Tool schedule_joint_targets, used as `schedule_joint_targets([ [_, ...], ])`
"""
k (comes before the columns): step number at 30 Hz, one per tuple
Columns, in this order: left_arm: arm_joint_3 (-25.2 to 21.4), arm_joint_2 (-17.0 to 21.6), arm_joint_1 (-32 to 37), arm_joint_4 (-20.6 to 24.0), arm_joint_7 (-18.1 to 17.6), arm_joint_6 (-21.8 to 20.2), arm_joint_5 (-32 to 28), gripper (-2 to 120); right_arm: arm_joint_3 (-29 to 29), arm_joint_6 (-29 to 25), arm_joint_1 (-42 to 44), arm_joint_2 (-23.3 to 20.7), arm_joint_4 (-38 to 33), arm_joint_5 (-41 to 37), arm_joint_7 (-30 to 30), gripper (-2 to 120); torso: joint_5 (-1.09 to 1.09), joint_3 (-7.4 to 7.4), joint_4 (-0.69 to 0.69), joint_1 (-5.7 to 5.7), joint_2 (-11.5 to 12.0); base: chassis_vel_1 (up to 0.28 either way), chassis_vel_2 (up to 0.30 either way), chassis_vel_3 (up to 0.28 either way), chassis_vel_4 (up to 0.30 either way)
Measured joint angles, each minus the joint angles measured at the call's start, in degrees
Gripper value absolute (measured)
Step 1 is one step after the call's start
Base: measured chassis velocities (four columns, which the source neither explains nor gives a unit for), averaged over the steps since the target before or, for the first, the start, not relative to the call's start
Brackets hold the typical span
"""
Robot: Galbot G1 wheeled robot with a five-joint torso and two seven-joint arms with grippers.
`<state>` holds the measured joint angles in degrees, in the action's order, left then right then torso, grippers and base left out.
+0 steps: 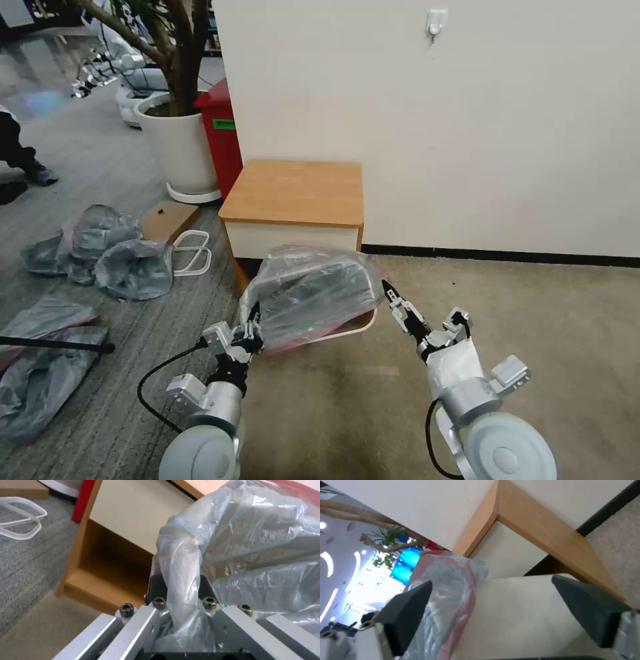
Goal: Pick up the garbage bag from the table and place it over the trash can.
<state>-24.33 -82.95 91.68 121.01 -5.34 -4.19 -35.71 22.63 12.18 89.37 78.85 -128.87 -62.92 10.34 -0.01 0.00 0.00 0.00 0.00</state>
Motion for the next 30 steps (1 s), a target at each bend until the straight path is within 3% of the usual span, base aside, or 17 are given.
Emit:
schedule_joint_targets([
  [21,0.0,-0.5,-0.3,-0.5,-0.2,-0.1,-0.3,4,-2.1,-0.5,0.0,2.1,0.4,2.7,-1.6,11,0.00,0.00,0.00,0.00,0.0,0.000,0.000,0.000,0.000],
  [25,0.0,-0.5,-0.3,-0.5,-0.3,-0.2,-0.3,4,-2.6,-0.6,0.0,2.3,0.1,3.0,-1.6,0,0.00,0.00,0.00,0.00,0.0,0.000,0.000,0.000,0.000],
  [30,0.0,-0.5,-0.3,-0.6,-0.4,-0.2,-0.3,4,-2.8,-0.6,0.1,2.3,-0.5,3.0,-1.5,0,0.00,0.00,0.00,0.00,0.0,0.000,0.000,0.000,0.000],
])
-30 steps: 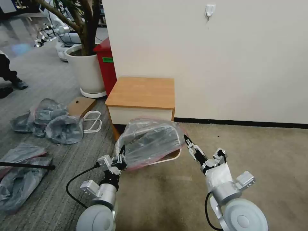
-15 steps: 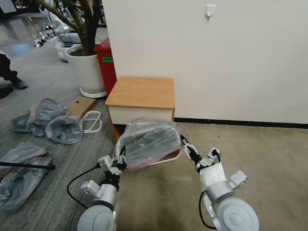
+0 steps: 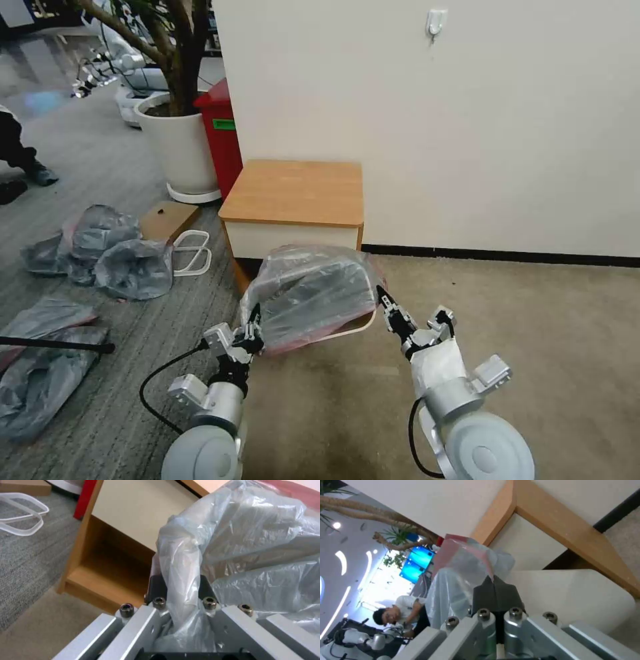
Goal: Pick up the garbage bag from the table and place it over the trash can.
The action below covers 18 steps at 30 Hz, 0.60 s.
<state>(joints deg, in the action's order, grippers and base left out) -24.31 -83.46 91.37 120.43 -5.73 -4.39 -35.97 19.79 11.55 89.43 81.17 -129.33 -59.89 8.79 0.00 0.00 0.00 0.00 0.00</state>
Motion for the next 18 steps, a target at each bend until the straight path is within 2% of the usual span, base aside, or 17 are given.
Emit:
schedule_joint_targets([
  [10,0.2,-0.3,-0.3,-0.4,-0.5,-0.1,0.0,4,-0.2,-0.5,1.2,0.0,-1.9,0.0,-0.1,0,0.00,0.00,0.00,0.00,0.0,0.000,0.000,0.000,0.000],
  [18,-0.6,-0.9,-1.2,0.4,-2.0,-1.4,-4.3,4,0.0,-1.5,4.3,-0.5,-3.8,1.5,-1.1,0,0.00,0.00,0.00,0.00,0.0,0.000,0.000,0.000,0.000],
])
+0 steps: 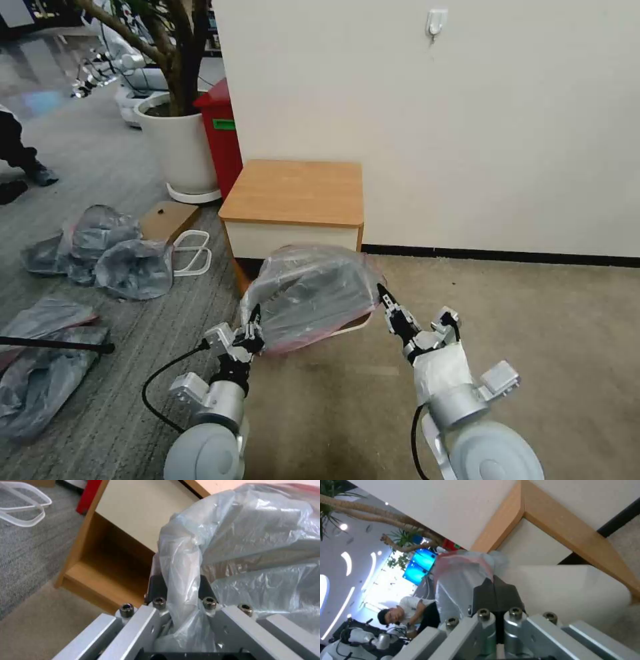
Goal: Pick up the garbage bag from the table and place it over the trash can.
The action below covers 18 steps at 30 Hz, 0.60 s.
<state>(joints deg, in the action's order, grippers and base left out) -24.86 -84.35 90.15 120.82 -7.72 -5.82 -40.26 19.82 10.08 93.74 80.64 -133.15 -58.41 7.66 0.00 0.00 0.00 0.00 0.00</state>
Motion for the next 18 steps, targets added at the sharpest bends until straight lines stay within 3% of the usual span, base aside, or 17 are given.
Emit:
schedule_joint_targets([
  [18,-0.5,-0.2,1.5,4.9,-3.2,-5.5,-12.1,4,0.4,-4.2,1.4,0.5,4.8,7.4,-2.6,0,0.00,0.00,0.00,0.00,0.0,0.000,0.000,0.000,0.000],
])
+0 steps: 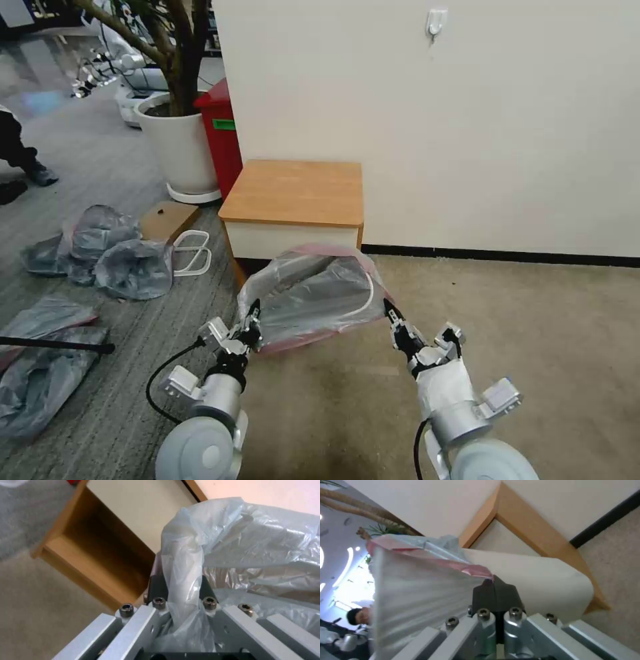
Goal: Pick up the garbage bag from the table and place it over the trash can.
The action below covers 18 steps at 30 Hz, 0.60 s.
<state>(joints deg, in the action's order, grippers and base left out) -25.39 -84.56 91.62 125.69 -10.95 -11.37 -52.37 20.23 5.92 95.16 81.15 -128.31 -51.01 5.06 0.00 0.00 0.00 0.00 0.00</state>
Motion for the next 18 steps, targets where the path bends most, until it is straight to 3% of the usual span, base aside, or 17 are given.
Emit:
schedule_joint_targets([
  [10,1.9,1.0,2.8,-0.1,2.1,-3.9,2.3,4,1.5,-2.0,-4.9,-1.1,2.6,5.6,-1.2,0,-0.01,0.00,-0.01,0.00,0.0,0.000,0.000,0.000,0.000],
  [18,2.7,1.4,3.3,-0.2,3.6,-4.4,3.8,4,3.2,-0.7,-6.2,-3.0,4.9,8.6,0.4,0,0.01,0.00,0.00,0.00,0.0,0.000,0.000,0.000,0.000],
])
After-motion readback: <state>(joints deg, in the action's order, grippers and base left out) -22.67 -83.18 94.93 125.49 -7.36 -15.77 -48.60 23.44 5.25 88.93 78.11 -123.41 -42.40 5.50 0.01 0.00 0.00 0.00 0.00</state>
